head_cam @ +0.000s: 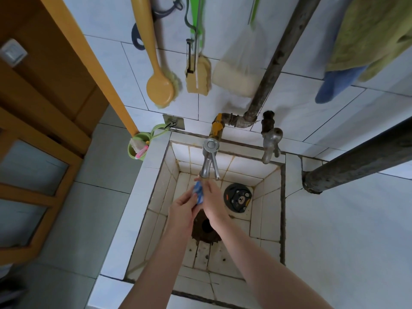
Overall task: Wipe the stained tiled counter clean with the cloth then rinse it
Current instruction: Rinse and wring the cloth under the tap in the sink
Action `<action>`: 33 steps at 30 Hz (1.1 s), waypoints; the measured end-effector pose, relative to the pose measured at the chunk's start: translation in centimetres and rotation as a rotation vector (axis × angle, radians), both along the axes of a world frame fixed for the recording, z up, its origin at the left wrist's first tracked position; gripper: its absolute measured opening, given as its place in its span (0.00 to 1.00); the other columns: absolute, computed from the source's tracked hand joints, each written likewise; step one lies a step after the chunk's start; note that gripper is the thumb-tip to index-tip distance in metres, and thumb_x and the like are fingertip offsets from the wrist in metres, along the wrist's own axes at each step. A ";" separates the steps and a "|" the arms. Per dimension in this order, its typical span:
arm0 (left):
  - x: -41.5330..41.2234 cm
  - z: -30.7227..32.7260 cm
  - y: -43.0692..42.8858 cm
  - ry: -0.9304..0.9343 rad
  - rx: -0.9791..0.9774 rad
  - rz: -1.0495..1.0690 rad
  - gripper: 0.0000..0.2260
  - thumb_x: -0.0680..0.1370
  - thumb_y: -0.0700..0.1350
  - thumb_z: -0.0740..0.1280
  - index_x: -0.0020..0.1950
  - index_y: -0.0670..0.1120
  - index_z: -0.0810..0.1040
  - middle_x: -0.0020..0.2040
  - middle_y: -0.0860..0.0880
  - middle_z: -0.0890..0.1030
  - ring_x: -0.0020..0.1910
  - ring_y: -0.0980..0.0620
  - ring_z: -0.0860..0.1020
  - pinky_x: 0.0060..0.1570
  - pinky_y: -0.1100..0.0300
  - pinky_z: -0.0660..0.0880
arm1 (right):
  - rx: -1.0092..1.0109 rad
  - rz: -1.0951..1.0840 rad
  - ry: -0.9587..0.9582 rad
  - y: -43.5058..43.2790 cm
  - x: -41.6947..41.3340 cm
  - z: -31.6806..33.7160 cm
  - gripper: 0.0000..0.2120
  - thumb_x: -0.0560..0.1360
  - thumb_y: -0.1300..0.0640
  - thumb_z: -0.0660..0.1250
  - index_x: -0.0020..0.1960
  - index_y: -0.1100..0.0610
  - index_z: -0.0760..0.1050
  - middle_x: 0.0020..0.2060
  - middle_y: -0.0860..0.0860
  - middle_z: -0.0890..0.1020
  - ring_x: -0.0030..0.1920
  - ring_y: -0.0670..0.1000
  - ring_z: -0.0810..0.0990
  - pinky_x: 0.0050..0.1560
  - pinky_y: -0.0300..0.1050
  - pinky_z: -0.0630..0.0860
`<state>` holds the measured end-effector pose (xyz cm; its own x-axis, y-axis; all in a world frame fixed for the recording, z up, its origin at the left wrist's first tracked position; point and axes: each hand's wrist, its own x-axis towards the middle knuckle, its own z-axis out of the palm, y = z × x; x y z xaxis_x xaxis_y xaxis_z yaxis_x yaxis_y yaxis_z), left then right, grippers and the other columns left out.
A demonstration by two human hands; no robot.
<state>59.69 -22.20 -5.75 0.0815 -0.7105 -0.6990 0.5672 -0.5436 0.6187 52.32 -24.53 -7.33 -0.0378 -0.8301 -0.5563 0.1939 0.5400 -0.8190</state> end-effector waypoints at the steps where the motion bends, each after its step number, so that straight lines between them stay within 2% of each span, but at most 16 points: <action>1: 0.0 0.1 0.1 0.013 0.001 -0.007 0.14 0.78 0.33 0.59 0.63 0.38 0.73 0.58 0.41 0.78 0.52 0.49 0.79 0.38 0.66 0.78 | 0.009 -0.047 0.071 -0.4 -0.1 -0.1 0.09 0.81 0.58 0.56 0.51 0.60 0.73 0.40 0.51 0.77 0.45 0.53 0.77 0.46 0.42 0.75; 4: 0.2 0.2 -0.1 -0.006 0.008 0.019 0.15 0.77 0.33 0.60 0.64 0.38 0.73 0.58 0.40 0.78 0.52 0.48 0.79 0.40 0.65 0.79 | -0.023 -0.130 0.187 -0.7 -0.5 0.4 0.06 0.80 0.58 0.59 0.47 0.54 0.74 0.40 0.49 0.78 0.45 0.51 0.79 0.49 0.42 0.76; 6: 0.5 0.2 -0.3 -0.042 0.002 0.059 0.15 0.78 0.33 0.60 0.64 0.38 0.73 0.56 0.41 0.79 0.51 0.49 0.79 0.42 0.65 0.79 | -0.086 -0.036 0.065 0.2 -0.6 0.6 0.09 0.80 0.55 0.58 0.49 0.58 0.75 0.40 0.50 0.79 0.44 0.49 0.78 0.47 0.38 0.75; 8: 0.6 0.2 -0.5 -0.074 -0.008 0.055 0.15 0.78 0.34 0.60 0.64 0.39 0.73 0.56 0.41 0.79 0.50 0.50 0.79 0.42 0.66 0.79 | -0.111 0.125 -0.122 1.3 -0.2 0.5 0.17 0.79 0.51 0.57 0.57 0.63 0.72 0.43 0.51 0.78 0.46 0.48 0.77 0.48 0.36 0.74; 9: 0.6 0.2 -0.6 -0.082 -0.013 0.044 0.15 0.78 0.34 0.60 0.64 0.39 0.73 0.57 0.41 0.79 0.51 0.50 0.79 0.41 0.66 0.78 | -0.096 0.182 -0.154 1.5 -0.2 0.3 0.18 0.78 0.51 0.57 0.61 0.64 0.70 0.46 0.52 0.78 0.49 0.49 0.77 0.51 0.36 0.74; 11: 0.6 0.2 -0.6 -0.062 -0.010 0.044 0.15 0.79 0.35 0.59 0.65 0.38 0.72 0.57 0.41 0.78 0.51 0.51 0.79 0.40 0.67 0.78 | -0.071 0.200 -0.124 1.3 -0.1 0.3 0.15 0.80 0.57 0.58 0.63 0.65 0.69 0.50 0.57 0.77 0.54 0.55 0.76 0.57 0.42 0.73; 13: 1.0 0.3 -0.7 -0.028 -0.012 0.048 0.14 0.79 0.35 0.58 0.64 0.37 0.72 0.56 0.42 0.78 0.51 0.51 0.78 0.40 0.67 0.78 | -0.067 0.180 -0.003 0.7 -0.3 0.2 0.12 0.79 0.60 0.59 0.59 0.67 0.71 0.51 0.64 0.76 0.55 0.61 0.75 0.60 0.50 0.72; 14: 1.2 0.3 -0.9 -0.025 -0.016 0.039 0.14 0.79 0.34 0.58 0.64 0.37 0.72 0.55 0.43 0.79 0.51 0.51 0.78 0.40 0.67 0.78 | -0.090 0.170 0.072 0.6 -0.5 0.3 0.11 0.79 0.60 0.60 0.54 0.68 0.73 0.48 0.65 0.77 0.51 0.62 0.76 0.57 0.50 0.73; 16: 1.5 0.4 -1.2 -0.039 -0.015 -0.003 0.14 0.78 0.33 0.59 0.63 0.37 0.73 0.54 0.42 0.79 0.51 0.51 0.79 0.39 0.67 0.78 | -0.127 0.142 0.140 0.3 -1.1 0.4 0.08 0.78 0.59 0.62 0.46 0.64 0.74 0.40 0.57 0.77 0.42 0.52 0.78 0.47 0.39 0.75; 18: 1.4 0.4 -1.0 -0.057 0.001 -0.062 0.14 0.77 0.32 0.59 0.62 0.37 0.73 0.54 0.42 0.79 0.51 0.49 0.79 0.39 0.66 0.78 | -0.044 0.074 0.100 -0.3 -1.4 0.6 0.08 0.79 0.56 0.61 0.45 0.59 0.74 0.41 0.53 0.80 0.42 0.47 0.81 0.42 0.35 0.78; 20: 1.1 0.5 -0.5 -0.069 0.000 -0.094 0.14 0.77 0.33 0.60 0.62 0.37 0.73 0.54 0.41 0.79 0.51 0.49 0.79 0.40 0.66 0.78 | 0.010 0.036 0.129 -0.9 -1.6 0.8 0.09 0.80 0.54 0.59 0.46 0.57 0.75 0.43 0.53 0.81 0.44 0.48 0.81 0.42 0.36 0.78; 24: 0.7 0.4 -0.4 -0.124 -0.037 -0.012 0.14 0.77 0.33 0.61 0.61 0.41 0.74 0.54 0.43 0.80 0.52 0.49 0.79 0.42 0.66 0.79 | -0.103 0.141 0.138 0.3 -0.9 1.0 0.13 0.80 0.52 0.58 0.52 0.59 0.77 0.43 0.51 0.80 0.43 0.45 0.80 0.42 0.30 0.75; 27: 0.6 0.7 -0.5 -0.193 -0.092 -0.023 0.12 0.77 0.34 0.62 0.57 0.45 0.77 0.49 0.47 0.82 0.50 0.51 0.80 0.40 0.67 0.78 | -0.188 0.184 0.034 1.5 -0.1 0.2 0.17 0.80 0.52 0.57 0.59 0.63 0.73 0.46 0.53 0.79 0.48 0.49 0.78 0.49 0.35 0.75; 30: 0.4 0.7 -0.1 -0.197 -0.124 -0.095 0.10 0.77 0.35 0.63 0.53 0.46 0.78 0.43 0.51 0.84 0.45 0.56 0.82 0.40 0.68 0.77 | -0.089 0.098 -0.049 0.9 -0.3 0.3 0.13 0.81 0.57 0.56 0.60 0.64 0.71 0.45 0.51 0.77 0.45 0.46 0.77 0.45 0.33 0.76; 31: 0.5 0.6 -0.1 -0.192 -0.122 -0.100 0.10 0.76 0.34 0.63 0.54 0.45 0.78 0.44 0.50 0.84 0.45 0.56 0.82 0.41 0.67 0.77 | -0.063 0.081 -0.035 0.8 -0.3 0.1 0.13 0.81 0.58 0.56 0.59 0.64 0.71 0.45 0.52 0.78 0.45 0.48 0.78 0.45 0.34 0.76; 33: 0.8 0.4 0.0 -0.200 -0.122 -0.130 0.12 0.76 0.33 0.63 0.57 0.43 0.78 0.48 0.47 0.83 0.48 0.53 0.82 0.44 0.65 0.78 | -0.033 0.059 0.155 0.3 -0.3 -0.4 0.11 0.81 0.57 0.56 0.54 0.62 0.73 0.44 0.54 0.79 0.46 0.53 0.79 0.48 0.40 0.78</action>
